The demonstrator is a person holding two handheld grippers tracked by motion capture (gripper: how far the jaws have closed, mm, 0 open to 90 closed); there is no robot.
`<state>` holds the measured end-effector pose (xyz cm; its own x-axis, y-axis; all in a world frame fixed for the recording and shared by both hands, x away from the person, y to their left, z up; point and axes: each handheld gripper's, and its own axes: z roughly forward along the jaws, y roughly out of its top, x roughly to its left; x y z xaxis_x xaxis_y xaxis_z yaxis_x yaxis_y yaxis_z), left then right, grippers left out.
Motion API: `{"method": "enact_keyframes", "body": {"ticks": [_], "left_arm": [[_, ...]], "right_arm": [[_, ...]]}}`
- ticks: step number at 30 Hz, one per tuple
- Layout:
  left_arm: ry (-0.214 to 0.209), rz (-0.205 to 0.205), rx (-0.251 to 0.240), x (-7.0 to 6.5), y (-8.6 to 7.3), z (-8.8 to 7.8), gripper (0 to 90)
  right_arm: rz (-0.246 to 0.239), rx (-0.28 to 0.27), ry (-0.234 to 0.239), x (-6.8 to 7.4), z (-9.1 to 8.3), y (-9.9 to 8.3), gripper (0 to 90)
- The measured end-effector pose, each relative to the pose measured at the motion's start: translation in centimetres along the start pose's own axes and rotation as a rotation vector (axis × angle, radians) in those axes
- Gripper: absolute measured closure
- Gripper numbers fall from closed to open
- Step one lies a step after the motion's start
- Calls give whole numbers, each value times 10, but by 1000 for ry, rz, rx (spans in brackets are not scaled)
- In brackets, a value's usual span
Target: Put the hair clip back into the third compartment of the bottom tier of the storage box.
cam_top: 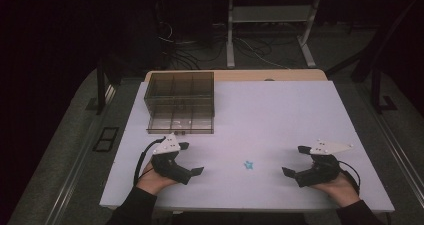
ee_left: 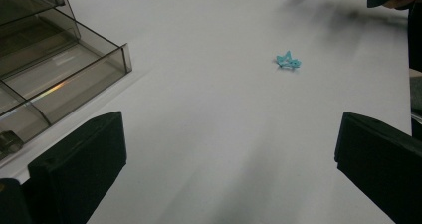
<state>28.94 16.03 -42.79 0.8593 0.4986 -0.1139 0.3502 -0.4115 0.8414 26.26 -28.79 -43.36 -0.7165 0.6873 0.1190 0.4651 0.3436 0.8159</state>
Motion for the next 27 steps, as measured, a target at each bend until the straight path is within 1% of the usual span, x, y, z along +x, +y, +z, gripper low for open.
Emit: {"method": "enact_keyframes", "body": {"ticks": [3,6,11,12,15,17,23,26,27], "left_arm": [[1,-3,1,-1,0,1,0],[-1,-14,-10,0,1,1,0],[3,-2,-2,-2,0,0,0],[4,-3,-3,-2,0,0,0],[-1,0,-3,-2,0,0,0],[-2,-3,-5,-2,0,0,0],[-3,-5,-6,-3,0,1,0],[-11,-4,-8,-4,2,1,0],[-11,-4,-8,-4,2,1,0]], "right_arm": [[5,6,-1,-1,0,0,6],[9,4,6,-2,0,1,6],[0,13,9,-1,1,4,6],[-1,11,23,1,1,5,7],[-15,21,27,3,2,7,7],[-10,21,25,3,3,9,6],[-19,31,43,5,6,12,7],[-25,21,60,6,6,15,7],[-27,19,63,6,6,16,34]]}}
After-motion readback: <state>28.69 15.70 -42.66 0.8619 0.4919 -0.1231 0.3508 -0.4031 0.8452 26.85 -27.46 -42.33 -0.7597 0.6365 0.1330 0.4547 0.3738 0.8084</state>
